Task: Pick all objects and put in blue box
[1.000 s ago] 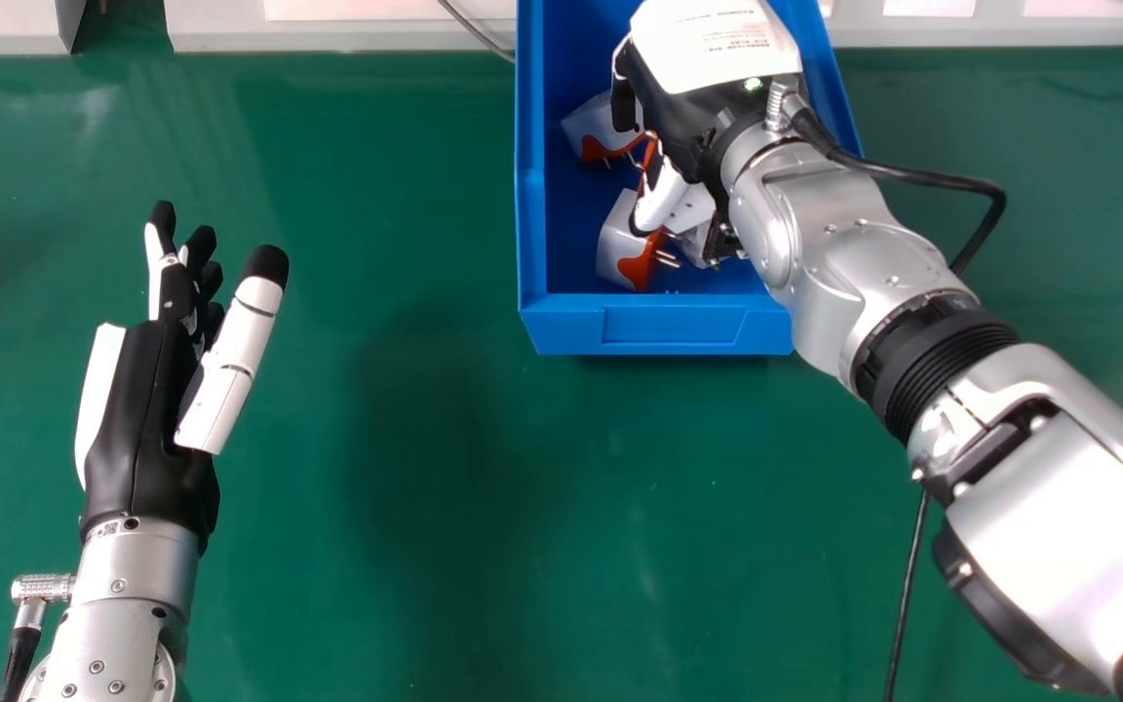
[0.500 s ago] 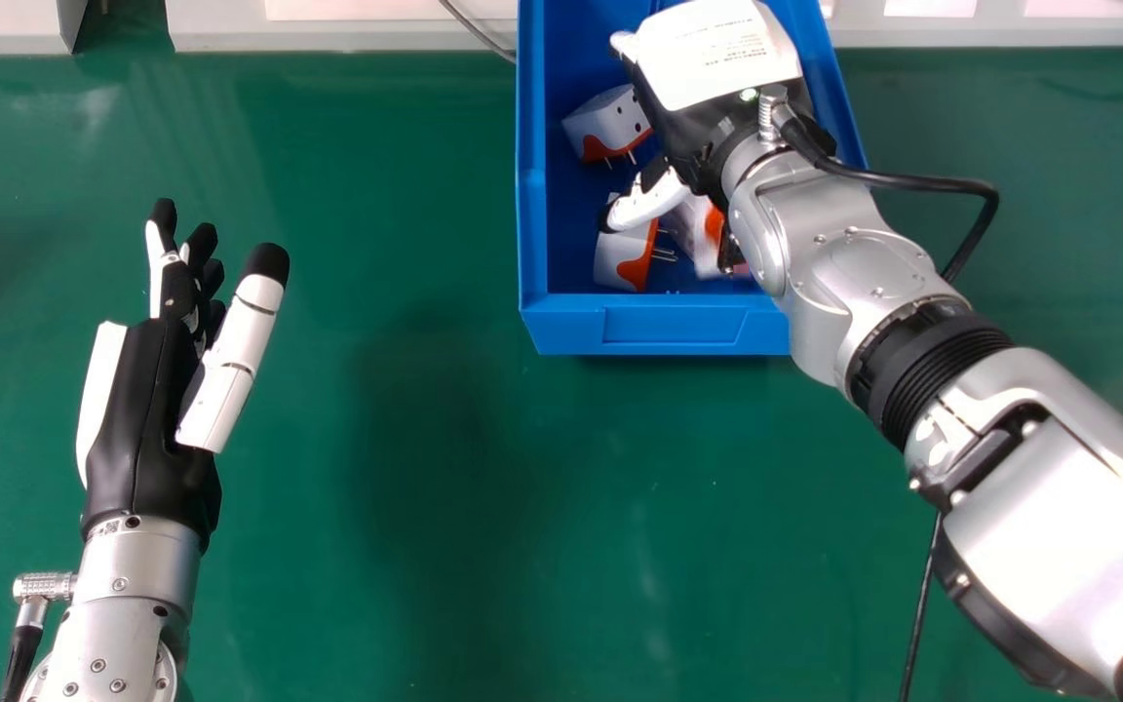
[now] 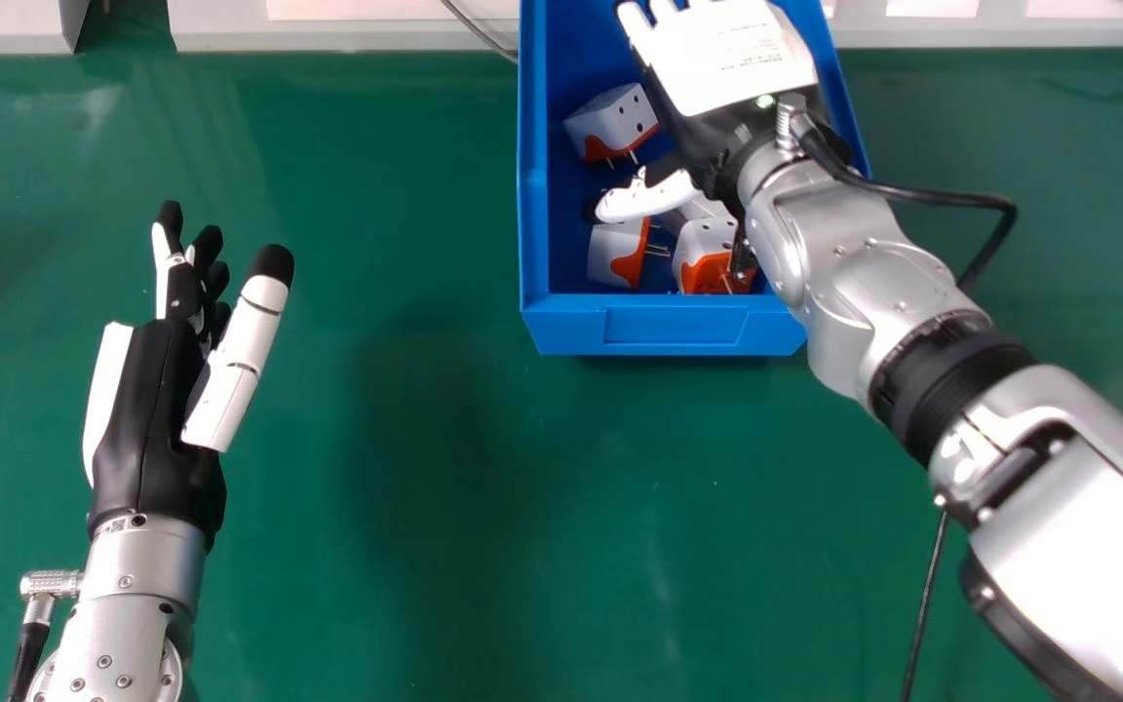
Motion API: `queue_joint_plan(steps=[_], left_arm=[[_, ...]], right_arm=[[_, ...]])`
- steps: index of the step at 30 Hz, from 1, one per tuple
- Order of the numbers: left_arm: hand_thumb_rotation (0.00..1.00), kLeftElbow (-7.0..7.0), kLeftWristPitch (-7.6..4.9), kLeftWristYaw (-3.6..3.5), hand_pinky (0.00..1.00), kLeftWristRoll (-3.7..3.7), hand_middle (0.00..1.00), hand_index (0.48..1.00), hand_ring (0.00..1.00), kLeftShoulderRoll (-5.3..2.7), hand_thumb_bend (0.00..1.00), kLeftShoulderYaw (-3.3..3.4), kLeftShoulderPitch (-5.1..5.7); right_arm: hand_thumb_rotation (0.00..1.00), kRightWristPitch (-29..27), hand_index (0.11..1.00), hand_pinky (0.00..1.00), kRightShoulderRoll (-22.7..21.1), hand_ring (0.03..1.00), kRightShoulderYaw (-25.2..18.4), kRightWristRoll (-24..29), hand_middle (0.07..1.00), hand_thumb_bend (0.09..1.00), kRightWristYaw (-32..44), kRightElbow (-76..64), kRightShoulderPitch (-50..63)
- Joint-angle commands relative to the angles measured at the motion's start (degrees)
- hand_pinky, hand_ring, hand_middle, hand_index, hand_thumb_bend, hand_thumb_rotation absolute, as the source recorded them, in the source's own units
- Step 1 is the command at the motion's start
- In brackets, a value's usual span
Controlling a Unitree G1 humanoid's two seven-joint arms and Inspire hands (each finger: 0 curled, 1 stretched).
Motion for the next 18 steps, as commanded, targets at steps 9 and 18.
queue_joint_plan(steps=[9, 18], left_arm=[[0.78, 1.68, -2.35, -1.19, 1.00, -0.92, 1.00, 1.000, 1.00, 0.57, 0.56, 0.63, -1.95], [0.76, 4.77, -3.39, -1.34, 1.00, -0.06, 1.00, 1.000, 1.00, 1.33, 0.56, 1.08, -3.80]], right_arm=[[0.64, 4.00, 1.000, 1.00, -7.72, 1.000, -5.21, -1.20, 1.000, 0.478, -0.13, -24.88, 10.26], [0.62, 12.10, 1.000, 1.00, -11.52, 1.000, -12.76, -4.68, 1.000, 0.450, 4.64, -65.12, 34.56]])
